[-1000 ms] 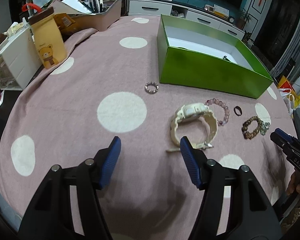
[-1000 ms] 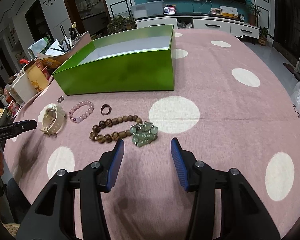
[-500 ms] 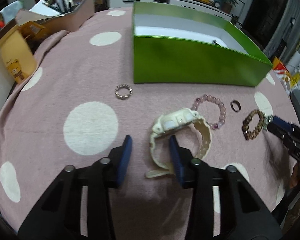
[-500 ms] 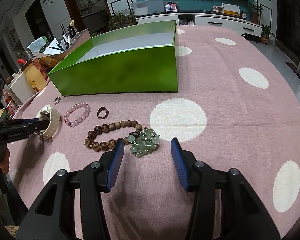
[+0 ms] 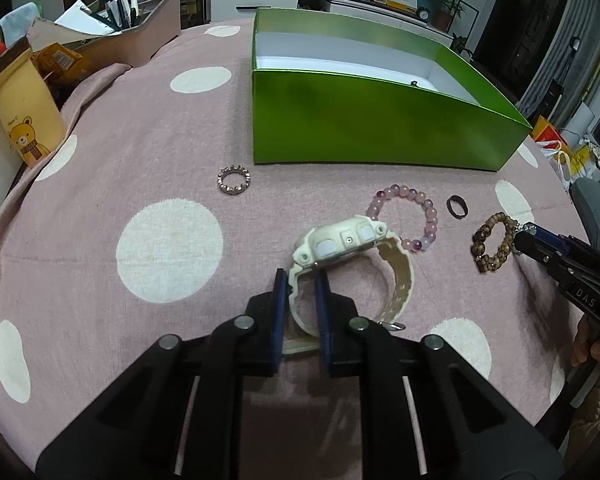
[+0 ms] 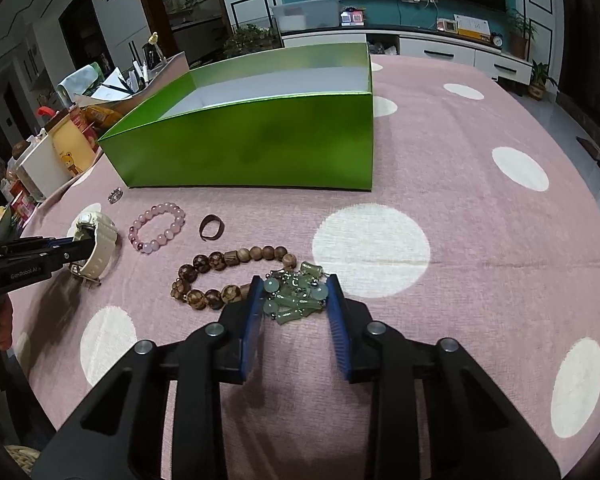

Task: Organize jewelry
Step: 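Grasp the cream watch with the left gripper while the right grasps the green jade pendant, then carry the cream watch and jade pendant into the green box with both grippers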

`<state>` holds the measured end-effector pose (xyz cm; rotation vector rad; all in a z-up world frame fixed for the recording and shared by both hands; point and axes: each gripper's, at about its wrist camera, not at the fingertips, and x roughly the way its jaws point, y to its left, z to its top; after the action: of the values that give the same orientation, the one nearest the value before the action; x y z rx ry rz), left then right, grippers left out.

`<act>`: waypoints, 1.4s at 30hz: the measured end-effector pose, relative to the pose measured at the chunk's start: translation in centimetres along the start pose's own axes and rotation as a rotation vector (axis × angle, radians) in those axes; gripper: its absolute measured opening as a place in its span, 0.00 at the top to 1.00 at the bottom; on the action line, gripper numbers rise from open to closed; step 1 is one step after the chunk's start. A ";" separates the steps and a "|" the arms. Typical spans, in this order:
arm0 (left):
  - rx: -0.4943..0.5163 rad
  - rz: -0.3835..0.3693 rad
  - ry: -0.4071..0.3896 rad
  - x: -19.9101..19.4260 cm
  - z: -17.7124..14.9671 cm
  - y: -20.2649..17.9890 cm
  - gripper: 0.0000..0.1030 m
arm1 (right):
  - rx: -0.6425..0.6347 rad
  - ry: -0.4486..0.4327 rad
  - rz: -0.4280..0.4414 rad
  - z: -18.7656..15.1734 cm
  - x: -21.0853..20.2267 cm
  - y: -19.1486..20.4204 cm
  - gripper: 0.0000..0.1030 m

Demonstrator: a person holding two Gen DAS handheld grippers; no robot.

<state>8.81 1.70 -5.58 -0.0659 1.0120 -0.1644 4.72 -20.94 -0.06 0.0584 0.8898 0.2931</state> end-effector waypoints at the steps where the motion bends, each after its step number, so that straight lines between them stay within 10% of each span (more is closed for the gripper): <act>1: -0.006 -0.003 0.000 0.0 -0.1 0.2 0.88 | -0.005 -0.008 0.004 0.0 -0.2 0.1 0.92; 42: -0.051 0.006 -0.220 -10.7 3.3 -0.6 0.91 | -0.045 -0.296 0.079 3.0 -10.1 2.7 0.93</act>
<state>6.01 2.85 5.24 -0.1251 0.7966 -0.1224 0.42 -20.90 9.96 0.0932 0.5878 0.3675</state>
